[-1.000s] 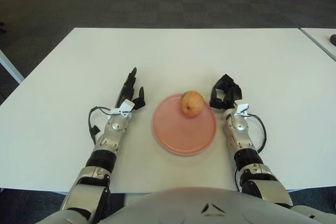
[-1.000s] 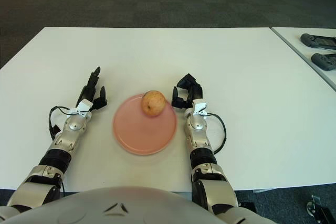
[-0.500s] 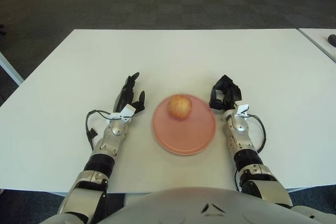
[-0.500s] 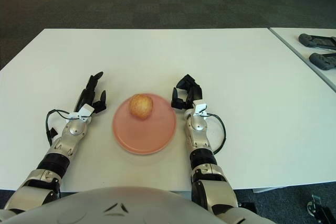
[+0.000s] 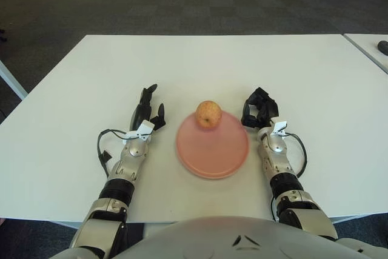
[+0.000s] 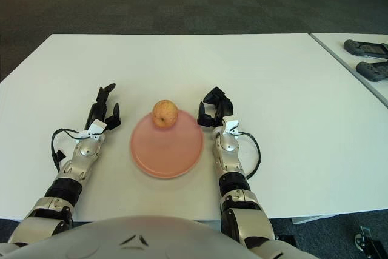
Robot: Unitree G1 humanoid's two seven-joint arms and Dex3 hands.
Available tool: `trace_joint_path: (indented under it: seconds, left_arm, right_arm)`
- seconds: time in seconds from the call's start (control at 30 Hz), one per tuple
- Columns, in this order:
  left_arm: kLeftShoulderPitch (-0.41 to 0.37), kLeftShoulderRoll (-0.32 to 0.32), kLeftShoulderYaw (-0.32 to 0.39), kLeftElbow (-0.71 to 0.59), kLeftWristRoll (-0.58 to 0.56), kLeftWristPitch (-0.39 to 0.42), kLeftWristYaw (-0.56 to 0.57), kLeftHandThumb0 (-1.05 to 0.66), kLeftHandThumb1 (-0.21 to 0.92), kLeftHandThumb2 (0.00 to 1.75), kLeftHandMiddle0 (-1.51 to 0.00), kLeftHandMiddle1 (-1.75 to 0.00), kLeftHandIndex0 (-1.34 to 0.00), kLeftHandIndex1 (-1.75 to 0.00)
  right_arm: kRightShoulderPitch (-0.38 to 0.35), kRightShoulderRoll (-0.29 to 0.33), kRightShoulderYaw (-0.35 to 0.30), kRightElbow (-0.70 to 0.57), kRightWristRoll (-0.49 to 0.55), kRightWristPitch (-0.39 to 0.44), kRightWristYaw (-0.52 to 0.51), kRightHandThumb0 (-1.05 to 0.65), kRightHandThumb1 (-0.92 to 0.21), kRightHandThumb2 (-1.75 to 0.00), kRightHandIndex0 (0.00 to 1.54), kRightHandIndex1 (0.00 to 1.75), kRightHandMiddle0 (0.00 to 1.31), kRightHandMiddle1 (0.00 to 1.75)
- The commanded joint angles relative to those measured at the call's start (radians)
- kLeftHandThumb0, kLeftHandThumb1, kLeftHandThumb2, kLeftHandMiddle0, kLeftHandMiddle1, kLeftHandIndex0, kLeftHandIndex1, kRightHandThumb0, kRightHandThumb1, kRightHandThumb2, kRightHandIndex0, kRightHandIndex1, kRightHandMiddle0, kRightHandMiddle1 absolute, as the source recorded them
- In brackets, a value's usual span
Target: Put the apple into the plate.
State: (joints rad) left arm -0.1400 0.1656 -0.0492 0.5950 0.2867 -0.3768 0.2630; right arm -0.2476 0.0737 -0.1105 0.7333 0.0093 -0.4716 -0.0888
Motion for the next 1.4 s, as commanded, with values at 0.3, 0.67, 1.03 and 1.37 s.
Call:
trace_joint_path:
  seconds: [0.3,0.67,1.03,1.37]
  left_arm:
    - [0.052,-0.033,0.006,0.051,-0.033,0.032,-0.016,-0.7,0.92,1.01,-0.33,-0.1,0.0,-0.84]
    - [0.058,-0.061,0.024,0.045,-0.097,-0.012,-0.037,-0.73,0.92,0.97,-0.32,-0.09,0.0,-0.76]
    - [0.063,-0.098,0.038,0.02,-0.126,-0.049,-0.03,-0.75,0.92,0.93,-0.25,-0.04,0.0,-0.55]
    - [0.09,-0.111,0.026,-0.03,-0.075,-0.109,0.024,-0.77,0.92,0.98,-0.15,-0.01,0.0,-0.3]
  right_arm:
    - [0.046,0.005,-0.006,0.056,0.009,0.067,-0.02,-0.49,-0.26,-1.38,1.2,1.75,0.66,1.75]
    - [0.047,0.004,-0.006,0.052,0.01,0.07,-0.024,-0.5,-0.25,-1.39,1.19,1.75,0.66,1.75]
    - [0.048,0.012,-0.021,0.057,0.023,0.018,-0.04,-0.49,-0.28,-1.35,1.11,1.75,0.64,1.75]
    - [0.032,0.024,-0.06,0.101,0.07,-0.051,-0.021,-0.1,-0.38,-1.21,0.61,1.75,0.47,1.65]
